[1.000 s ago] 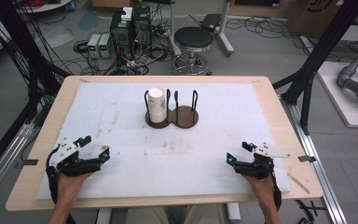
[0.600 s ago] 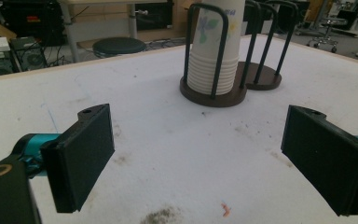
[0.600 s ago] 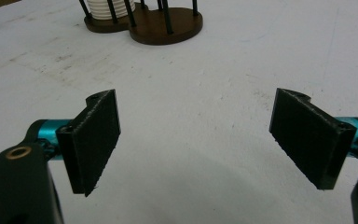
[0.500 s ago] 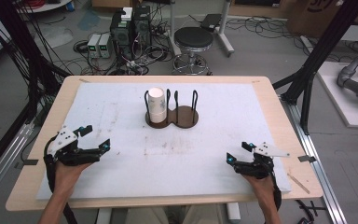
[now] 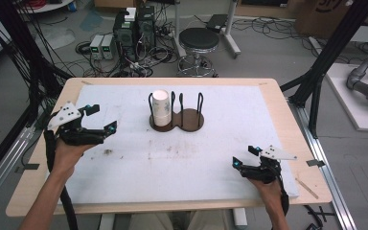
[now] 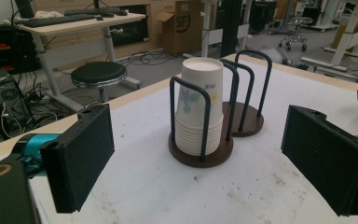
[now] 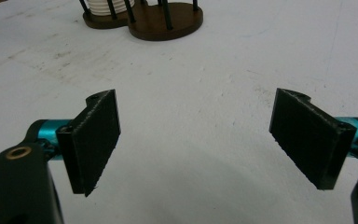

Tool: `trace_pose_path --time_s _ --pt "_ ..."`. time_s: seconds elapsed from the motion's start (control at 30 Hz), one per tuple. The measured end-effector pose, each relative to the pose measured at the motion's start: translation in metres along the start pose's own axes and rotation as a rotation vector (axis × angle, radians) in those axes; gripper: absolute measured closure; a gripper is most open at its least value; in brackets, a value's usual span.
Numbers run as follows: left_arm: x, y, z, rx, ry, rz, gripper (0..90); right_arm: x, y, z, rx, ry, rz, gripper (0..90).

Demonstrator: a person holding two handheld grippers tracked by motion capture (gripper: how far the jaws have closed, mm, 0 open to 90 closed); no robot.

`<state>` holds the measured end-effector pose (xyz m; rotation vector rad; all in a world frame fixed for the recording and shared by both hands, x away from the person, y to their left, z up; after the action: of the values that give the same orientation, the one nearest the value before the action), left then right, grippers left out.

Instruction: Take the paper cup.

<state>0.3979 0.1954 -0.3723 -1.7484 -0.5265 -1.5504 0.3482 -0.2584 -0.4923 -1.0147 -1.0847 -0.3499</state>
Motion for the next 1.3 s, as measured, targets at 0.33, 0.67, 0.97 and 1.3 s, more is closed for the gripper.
trace_pose_path --time_s 0.33,0.67,0.97,1.3 --pt "0.025 0.025 0.013 -0.05 0.043 0.05 9.1 0.0 0.001 0.0 0.0 -0.004 0.009 16.5" --pt "0.049 0.055 0.019 -0.106 0.092 0.071 9.2 0.0 0.001 0.0 -0.006 -0.007 0.003 16.5" --pt "0.064 0.085 0.017 -0.174 0.112 0.112 9.2 0.0 0.001 0.0 0.0 -0.01 0.007 16.5" --pt "0.074 0.114 0.012 -0.261 0.15 0.184 9.1 0.0 0.001 0.0 0.002 -0.01 0.006 16.5"
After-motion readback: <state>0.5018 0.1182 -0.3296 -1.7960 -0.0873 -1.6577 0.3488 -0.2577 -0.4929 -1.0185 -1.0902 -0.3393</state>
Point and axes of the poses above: each handheld gripper's, and its own axes: y roughly forward along the jaws, x roughly out of its top, z roughly to its left, the point moved 9 cm from there along y, roughly forward along the jaws, and after that the axes turned 3 degrees about z, right-handed, at the moved point
